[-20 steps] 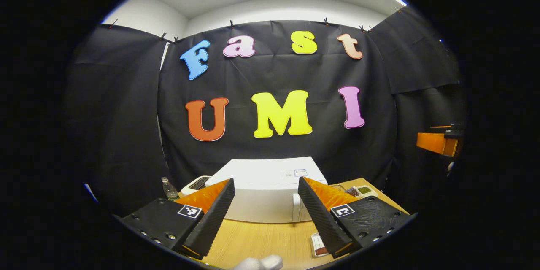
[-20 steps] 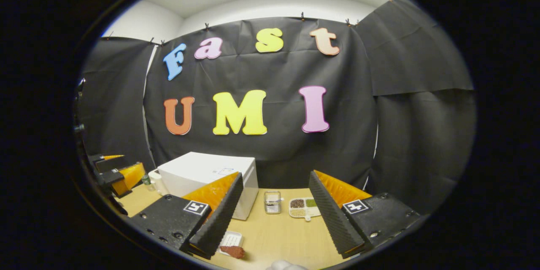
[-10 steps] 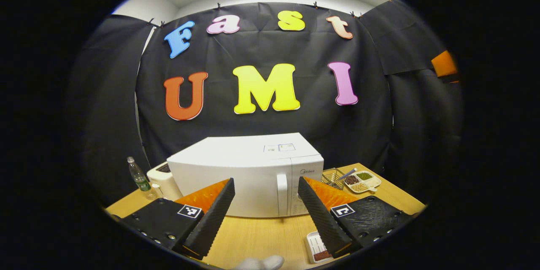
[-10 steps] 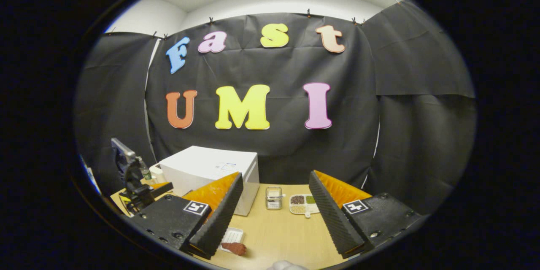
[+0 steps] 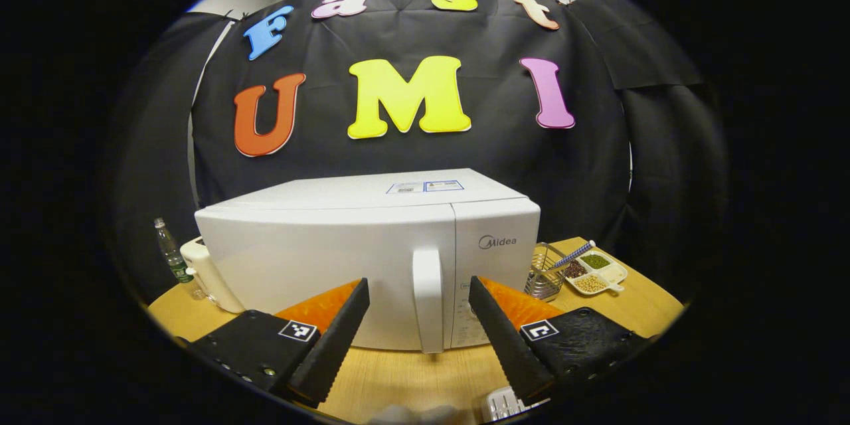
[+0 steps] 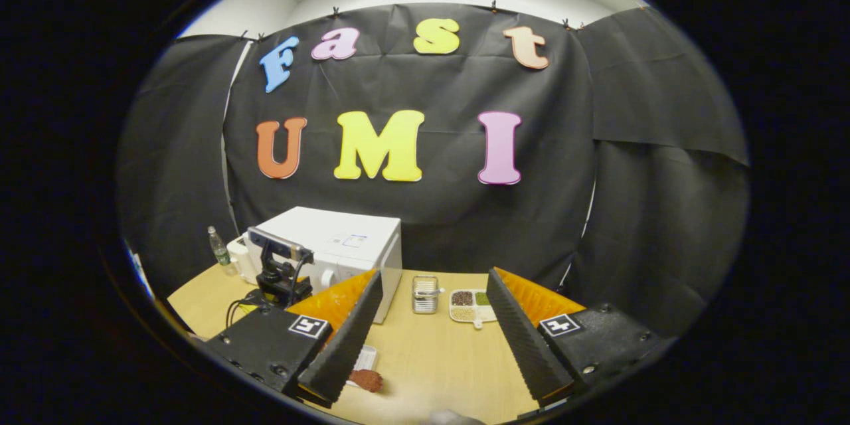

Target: Open the microwave oven with the left hand, put the food in, and close the microwave oven.

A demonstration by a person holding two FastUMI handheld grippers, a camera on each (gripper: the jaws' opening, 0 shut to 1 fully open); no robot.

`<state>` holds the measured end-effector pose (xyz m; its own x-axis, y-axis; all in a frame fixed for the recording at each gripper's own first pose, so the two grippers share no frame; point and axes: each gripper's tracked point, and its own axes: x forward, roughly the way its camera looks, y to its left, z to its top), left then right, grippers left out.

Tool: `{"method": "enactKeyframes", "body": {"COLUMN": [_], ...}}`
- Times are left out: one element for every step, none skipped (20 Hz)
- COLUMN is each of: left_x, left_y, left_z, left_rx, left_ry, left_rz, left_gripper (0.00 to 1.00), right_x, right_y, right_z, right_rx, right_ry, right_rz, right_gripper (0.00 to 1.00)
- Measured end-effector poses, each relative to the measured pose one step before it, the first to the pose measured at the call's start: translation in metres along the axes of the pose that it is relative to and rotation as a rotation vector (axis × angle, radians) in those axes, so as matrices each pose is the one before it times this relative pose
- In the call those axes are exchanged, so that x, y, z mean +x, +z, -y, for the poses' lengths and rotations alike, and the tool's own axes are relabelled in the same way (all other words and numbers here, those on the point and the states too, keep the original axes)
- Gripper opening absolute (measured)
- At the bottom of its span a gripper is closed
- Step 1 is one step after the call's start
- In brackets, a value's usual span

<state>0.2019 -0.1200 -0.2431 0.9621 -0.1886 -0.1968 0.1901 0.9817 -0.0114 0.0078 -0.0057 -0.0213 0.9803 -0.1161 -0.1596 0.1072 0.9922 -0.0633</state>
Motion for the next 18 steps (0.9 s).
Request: {"method": "enactKeyframes", "body": {"left_x": [0.00208, 0.00165, 0.00188, 0.00382, 0.00302, 0.00024, 0.00176, 0.00304, 0.00165, 0.00046, 0.00257, -0.00036, -0.00127, 0.00089, -0.00012, 0.00044, -0.00086, -0.0015], "left_y": [-0.00276, -0.00175, -0.0007, -0.00158, -0.00277, -0.00146, -0.00239, -0.00338, -0.00538, -0.00013, -0.00143, 0.00279, -0.00026, -0.00036, 0.0005, -0.00089, 0.00013, -0.00076], "left_z": [0.00285, 0.0006, -0.00077, 0.00028, -0.00087, -0.00003, -0.00038, 0.00041, 0.00085, 0.00306, -0.00015, 0.001, -0.00078, 0.00005, -0.00032, -0.00023, -0.00042, -0.00056], "left_rx": [-0.00007, 0.0003, -0.00103, 0.00636, 0.0072, 0.0006, -0.00705, -0.00826, -0.01275, -0.01341, 0.00295, 0.00258, -0.00472, -0.00331, 0.00014, -0.00324, 0.0032, 0.00114], "left_ry": [-0.00711, -0.00308, 0.00152, -0.00235, 0.00173, -0.00567, -0.00678, -0.00682, -0.01057, -0.01782, 0.00215, -0.00103, 0.00187, 0.00125, -0.00001, -0.00028, -0.0039, 0.0016], "left_rz": [-0.00522, -0.00073, 0.00247, -0.00289, -0.0069, -0.00631, -0.00664, -0.00606, -0.01432, -0.00414, 0.00984, 0.00201, 0.00589, -0.00125, 0.00402, -0.00545, 0.00335, -0.0005], "left_gripper": [0.95, 0.95, 0.95, 0.95, 0.92, 0.91, 0.8, 0.72, 0.42, 0.42, 0.28, 0.28, 0.23, 0.23, 0.18, 0.19, 0.15, 0.15], "right_x": [0.00009, -0.00001, 0.00058, -0.00058, -0.0007, -0.00117, -0.00067, -0.00131, -0.00102, -0.00098, -0.00185, -0.00208, -0.00065, -0.00142, -0.0013, -0.00163, -0.00028, -0.00096], "right_y": [0.0001, -0.00117, -0.00124, -0.00099, -0.00243, 0.0001, 0.0004, 0.00127, 0.00048, 0.00178, 0.00092, 0.00239, -0.0007, -0.00001, -0.00064, 0.00073, 0.00045, 0.00031], "right_z": [0.00008, 0.0003, 0.00068, 0.00076, 0.00234, 0.00102, 0.00198, 0.00095, -0.00003, -0.0012, -0.00206, -0.00257, -0.00261, -0.00074, -0.00148, -0.00019, -0.00054, -0.0009], "right_rx": [-0.00195, -0.00209, -0.00091, -0.00158, 0.00136, 0.00243, 0.00189, 0.00019, 0.00121, -0.00077, -0.0038, -0.00384, -0.00341, -0.00375, -0.00281, 0.00258, 0.00465, 0.00129], "right_ry": [-0.00291, -0.00349, -0.00097, -0.0045, -0.0054, -0.00593, -0.00699, -0.00417, -0.00382, 0.00051, -0.00073, 0.00234, 0.00103, -0.00093, -0.00006, -0.0034, -0.00362, -0.00384], "right_rz": [0.00059, -0.00127, -0.00063, -0.00401, -0.00546, -0.00137, 0.00019, -0.00056, 0.00199, 0.00325, 0.00528, 0.00529, 0.00058, -0.0006, -0.00242, 0.00201, 0.00147, -0.00503], "right_gripper": [0.92, 0.92, 0.92, 0.92, 0.92, 1.0, 0.92, 0.92, 0.92, 0.92, 0.92, 0.92, 0.92, 0.92, 0.92, 0.92, 0.92, 0.92]}}
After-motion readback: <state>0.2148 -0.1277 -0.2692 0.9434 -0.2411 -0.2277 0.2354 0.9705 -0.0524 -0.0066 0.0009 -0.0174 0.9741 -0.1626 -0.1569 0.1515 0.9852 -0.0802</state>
